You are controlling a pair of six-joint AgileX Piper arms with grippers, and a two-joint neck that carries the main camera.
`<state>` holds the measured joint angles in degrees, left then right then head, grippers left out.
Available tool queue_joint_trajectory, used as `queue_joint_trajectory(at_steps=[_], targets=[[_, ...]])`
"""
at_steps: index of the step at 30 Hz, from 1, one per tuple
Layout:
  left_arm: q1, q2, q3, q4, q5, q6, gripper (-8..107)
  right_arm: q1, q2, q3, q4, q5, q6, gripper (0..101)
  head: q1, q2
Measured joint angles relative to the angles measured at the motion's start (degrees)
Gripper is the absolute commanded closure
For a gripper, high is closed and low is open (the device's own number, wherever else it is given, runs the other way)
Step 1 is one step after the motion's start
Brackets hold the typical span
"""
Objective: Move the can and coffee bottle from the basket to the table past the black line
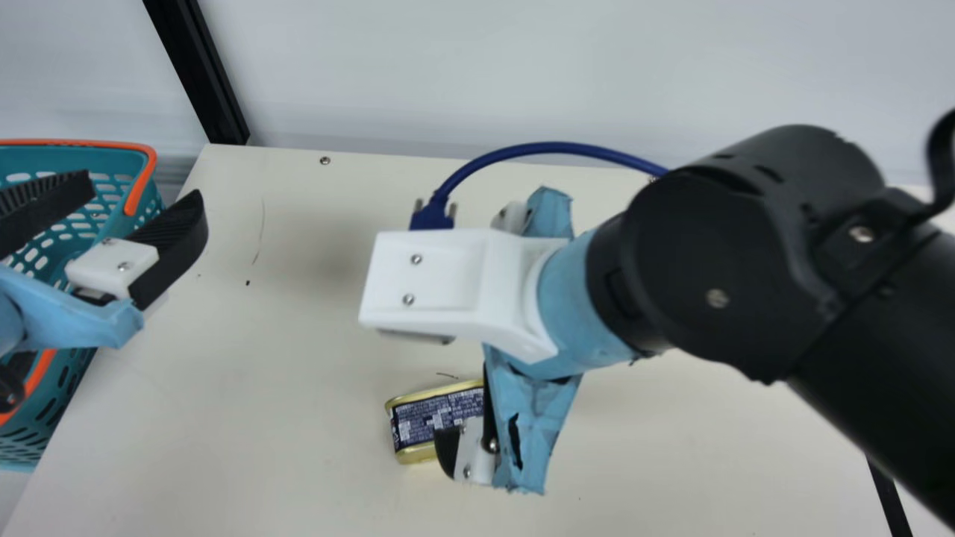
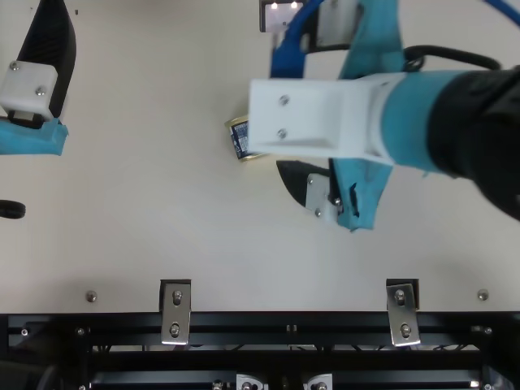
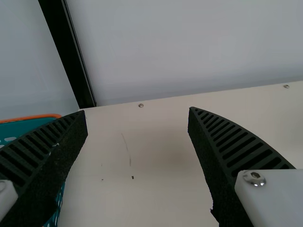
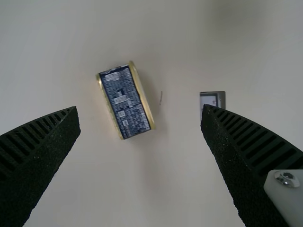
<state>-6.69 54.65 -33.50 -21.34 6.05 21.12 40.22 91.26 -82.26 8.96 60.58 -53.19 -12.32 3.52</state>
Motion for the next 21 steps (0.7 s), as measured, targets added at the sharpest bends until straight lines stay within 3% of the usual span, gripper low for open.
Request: queue_joint_trajectory(at_steps=[14, 21], targets=[[0.0, 0.0, 0.0, 0.0, 0.0, 0.0, 9, 2.0, 8.0, -7.1, 1.9, 8.5, -7.6, 0, 0.0, 0.0], [0.0, 0.0, 0.0, 0.0, 0.0, 0.0, 9, 1.7, 11.9, -9.4, 2.8, 9.3, -10.1, 0, 0.0, 0.0]])
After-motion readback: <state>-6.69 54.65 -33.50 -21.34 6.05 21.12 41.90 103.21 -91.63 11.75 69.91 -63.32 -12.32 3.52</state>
